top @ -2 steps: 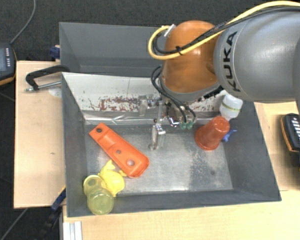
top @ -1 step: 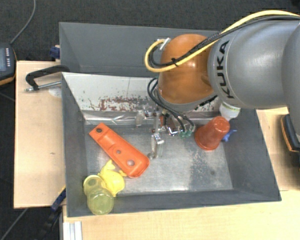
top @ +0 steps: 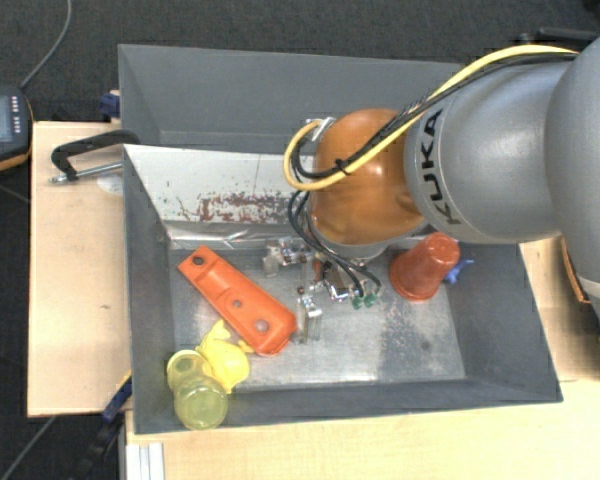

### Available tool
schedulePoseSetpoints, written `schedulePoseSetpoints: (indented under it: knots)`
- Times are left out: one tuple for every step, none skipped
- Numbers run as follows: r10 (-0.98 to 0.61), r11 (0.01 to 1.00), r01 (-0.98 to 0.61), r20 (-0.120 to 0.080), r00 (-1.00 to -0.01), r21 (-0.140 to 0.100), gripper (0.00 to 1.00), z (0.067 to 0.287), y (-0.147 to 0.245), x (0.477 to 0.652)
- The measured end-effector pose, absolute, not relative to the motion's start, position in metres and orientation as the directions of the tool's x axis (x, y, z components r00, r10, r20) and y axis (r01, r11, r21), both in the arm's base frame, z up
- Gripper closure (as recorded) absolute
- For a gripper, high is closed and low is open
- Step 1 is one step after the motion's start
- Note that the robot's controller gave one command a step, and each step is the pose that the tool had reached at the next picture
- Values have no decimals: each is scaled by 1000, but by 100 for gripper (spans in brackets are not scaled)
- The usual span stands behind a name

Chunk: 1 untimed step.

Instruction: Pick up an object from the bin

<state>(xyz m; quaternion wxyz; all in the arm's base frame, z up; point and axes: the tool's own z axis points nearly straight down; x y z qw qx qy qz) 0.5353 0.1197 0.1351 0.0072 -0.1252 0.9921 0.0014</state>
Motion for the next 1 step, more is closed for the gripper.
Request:
schedulePoseSetpoints:
  knots:
    - [-486,874,-486,-7,-874,2,0,92,125,513]
